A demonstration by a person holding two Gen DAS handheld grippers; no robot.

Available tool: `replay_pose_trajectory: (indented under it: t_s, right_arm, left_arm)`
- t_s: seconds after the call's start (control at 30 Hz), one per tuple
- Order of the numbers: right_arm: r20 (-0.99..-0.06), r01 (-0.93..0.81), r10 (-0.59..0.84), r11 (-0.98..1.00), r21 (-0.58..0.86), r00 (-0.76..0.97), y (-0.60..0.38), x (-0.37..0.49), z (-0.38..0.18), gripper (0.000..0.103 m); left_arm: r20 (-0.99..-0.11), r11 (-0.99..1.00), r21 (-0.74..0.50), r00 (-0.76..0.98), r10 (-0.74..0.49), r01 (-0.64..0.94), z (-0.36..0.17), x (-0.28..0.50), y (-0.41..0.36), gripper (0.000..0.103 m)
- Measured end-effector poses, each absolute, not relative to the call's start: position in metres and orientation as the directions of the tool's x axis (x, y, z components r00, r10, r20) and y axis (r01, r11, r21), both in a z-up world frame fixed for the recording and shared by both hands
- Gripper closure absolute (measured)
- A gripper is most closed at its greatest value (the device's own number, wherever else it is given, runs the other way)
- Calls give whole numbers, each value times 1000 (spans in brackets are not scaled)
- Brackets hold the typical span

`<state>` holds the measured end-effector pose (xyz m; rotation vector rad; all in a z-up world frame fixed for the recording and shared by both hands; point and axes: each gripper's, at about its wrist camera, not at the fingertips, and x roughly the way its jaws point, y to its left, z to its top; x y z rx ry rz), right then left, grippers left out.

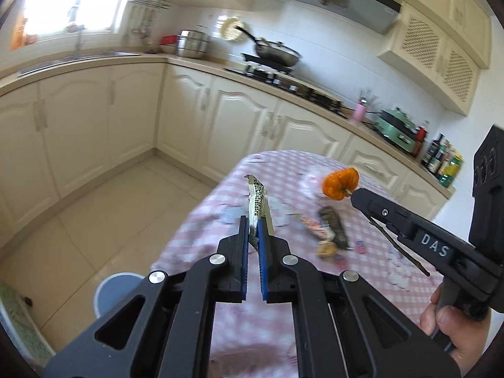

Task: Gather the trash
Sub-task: 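Grasp the white-green snack stick with the left tool while the right tool grasps the orange flower, then carry both items over the blue bucket and open both tools to drop them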

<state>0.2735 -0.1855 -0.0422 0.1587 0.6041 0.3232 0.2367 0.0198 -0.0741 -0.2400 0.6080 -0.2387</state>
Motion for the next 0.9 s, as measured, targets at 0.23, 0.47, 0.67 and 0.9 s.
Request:
replay_pose_trajectory:
  t_s: [0.23, 0.47, 0.67, 0.9]
  right_arm:
    - [-578, -407, 475, 878, 254, 664, -86, 293, -64, 99]
    - [-659, -477, 526, 834, 276, 538, -8, 321, -119, 99]
    - [-721, -495, 520, 823, 279, 457, 36, 343, -166, 99]
    - [-750, -485, 502, 830, 276, 431, 59, 368, -198, 99]
  left_arm:
    - [-583, 967, -254, 799, -146, -8, -96, 234, 83, 98]
    - [-651, 955, -257, 757, -60, -145, -132, 243, 139, 98]
    - [-711, 939, -260, 702, -30, -223, -170, 258, 171, 98]
    - [-747, 933, -239, 664, 1, -270, -199, 281, 187, 95]
